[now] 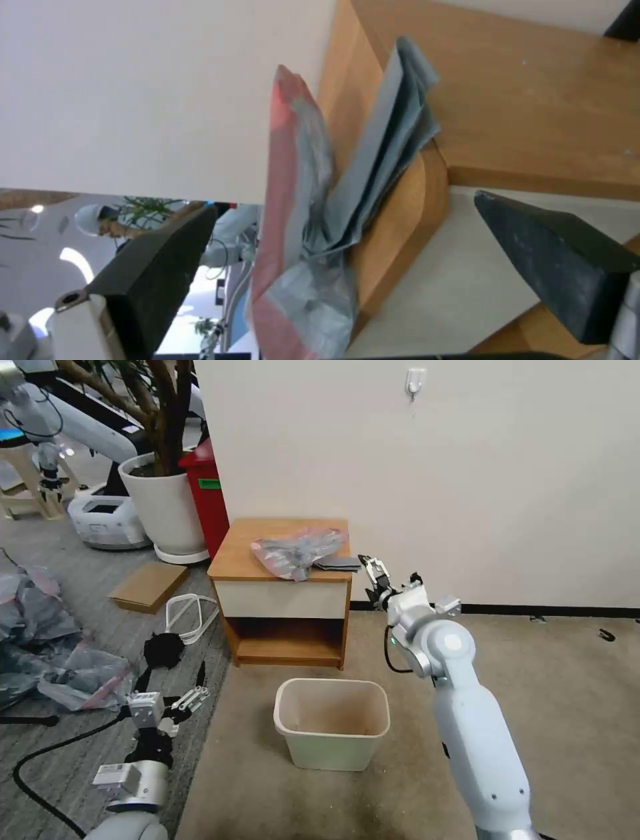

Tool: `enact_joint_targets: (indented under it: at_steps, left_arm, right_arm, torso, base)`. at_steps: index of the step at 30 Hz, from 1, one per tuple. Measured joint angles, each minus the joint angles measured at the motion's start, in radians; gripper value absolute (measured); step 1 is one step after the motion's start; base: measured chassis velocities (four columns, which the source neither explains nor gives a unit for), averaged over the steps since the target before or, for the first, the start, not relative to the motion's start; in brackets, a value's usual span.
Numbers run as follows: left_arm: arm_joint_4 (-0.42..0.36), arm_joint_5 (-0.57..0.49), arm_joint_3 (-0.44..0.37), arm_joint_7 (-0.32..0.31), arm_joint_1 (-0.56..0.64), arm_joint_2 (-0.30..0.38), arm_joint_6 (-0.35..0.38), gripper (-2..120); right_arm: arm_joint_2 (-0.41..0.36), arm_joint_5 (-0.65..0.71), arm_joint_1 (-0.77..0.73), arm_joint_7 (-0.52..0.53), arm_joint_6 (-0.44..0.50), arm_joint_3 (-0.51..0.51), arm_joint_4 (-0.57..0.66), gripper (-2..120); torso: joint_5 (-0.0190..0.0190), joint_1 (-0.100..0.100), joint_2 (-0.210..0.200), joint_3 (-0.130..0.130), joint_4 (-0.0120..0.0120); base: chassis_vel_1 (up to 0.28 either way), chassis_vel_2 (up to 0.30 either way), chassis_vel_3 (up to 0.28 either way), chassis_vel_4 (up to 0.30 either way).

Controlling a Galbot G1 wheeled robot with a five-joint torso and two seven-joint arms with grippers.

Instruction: Pick up the garbage bag from the table and place it over the trash can.

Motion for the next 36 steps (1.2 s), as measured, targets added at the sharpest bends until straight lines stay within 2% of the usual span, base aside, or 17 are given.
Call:
enact_joint_targets:
  at_steps: [6,14,36]
  left_arm:
    - [0.006,0.003,-0.01,-0.001,0.003,-0.009,-0.008,100]
    - [0.018,0.006,-0.021,-0.001,0.003,-0.011,-0.022,100]
    - [0.04,0.015,-0.027,-0.003,0.002,-0.016,-0.045,100]
  right_arm:
    - [0.027,-0.028,0.054,-0.007,0.005,-0.011,-0.107,99]
    - [0.04,-0.077,0.092,-0.035,0.022,-0.017,-0.187,98]
    - [0.077,-0.128,0.146,-0.054,0.053,-0.011,-0.255,93]
  torso:
    - [0.0,0.0,0.0,0.0,-0.0001]
    - [0.0,0.0,0.0,0.0,-0.0001]
    - [0.0,0.0,0.0,0.0,-0.0002]
  base:
    - [0.0,0.0,0.0,0.0]
    - [0.0,0.0,0.0,0.0]
    - [0.0,0.0,0.0,0.0]
